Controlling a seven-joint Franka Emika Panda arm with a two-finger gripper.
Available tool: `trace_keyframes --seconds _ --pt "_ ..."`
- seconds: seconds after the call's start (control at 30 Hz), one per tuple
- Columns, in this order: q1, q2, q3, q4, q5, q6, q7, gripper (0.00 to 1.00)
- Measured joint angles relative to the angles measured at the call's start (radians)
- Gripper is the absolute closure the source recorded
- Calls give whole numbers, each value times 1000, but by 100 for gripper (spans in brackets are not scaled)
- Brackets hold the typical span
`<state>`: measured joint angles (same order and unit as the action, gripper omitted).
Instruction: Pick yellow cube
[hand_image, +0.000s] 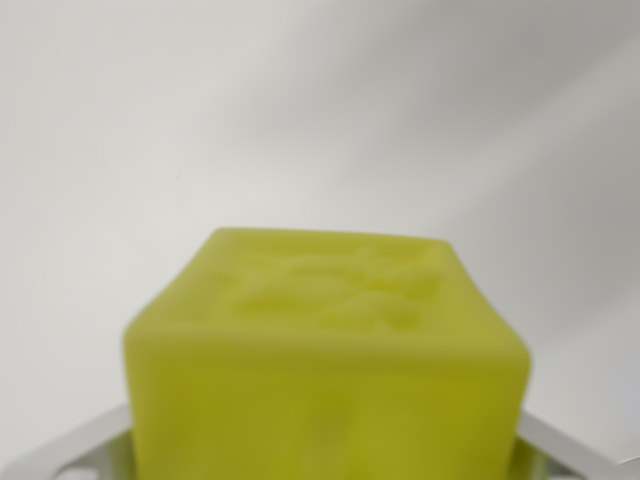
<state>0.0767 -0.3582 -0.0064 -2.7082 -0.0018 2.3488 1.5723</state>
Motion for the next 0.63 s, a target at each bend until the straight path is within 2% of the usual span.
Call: trace_keyframes --seconds 0.33,0.63 --pt "0 -46 0 29 0 -75 0 100" --pt "0 -49 0 32 0 -81 0 100"
